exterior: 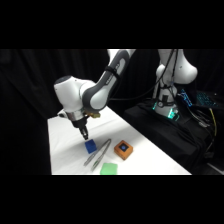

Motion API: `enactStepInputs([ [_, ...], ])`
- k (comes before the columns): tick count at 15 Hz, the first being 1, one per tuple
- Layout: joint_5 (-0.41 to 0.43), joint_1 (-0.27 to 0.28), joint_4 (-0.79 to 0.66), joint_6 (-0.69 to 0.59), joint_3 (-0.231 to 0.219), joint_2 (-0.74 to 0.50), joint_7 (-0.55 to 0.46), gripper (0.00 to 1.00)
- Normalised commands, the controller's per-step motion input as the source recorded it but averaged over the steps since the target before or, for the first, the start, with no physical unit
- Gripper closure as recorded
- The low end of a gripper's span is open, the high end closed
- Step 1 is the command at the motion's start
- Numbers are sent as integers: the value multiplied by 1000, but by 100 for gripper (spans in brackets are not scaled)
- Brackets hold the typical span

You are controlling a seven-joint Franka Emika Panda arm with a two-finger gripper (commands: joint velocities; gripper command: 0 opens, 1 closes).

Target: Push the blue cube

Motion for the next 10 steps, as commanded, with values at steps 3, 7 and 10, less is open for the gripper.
enactStepInputs([
  [3, 128, -97, 124, 175, 97, 220, -95, 94],
  [7, 127, -103, 130, 80, 90, 160, -107, 94],
  [10, 85, -56, 16, -131, 49, -111, -60, 94],
])
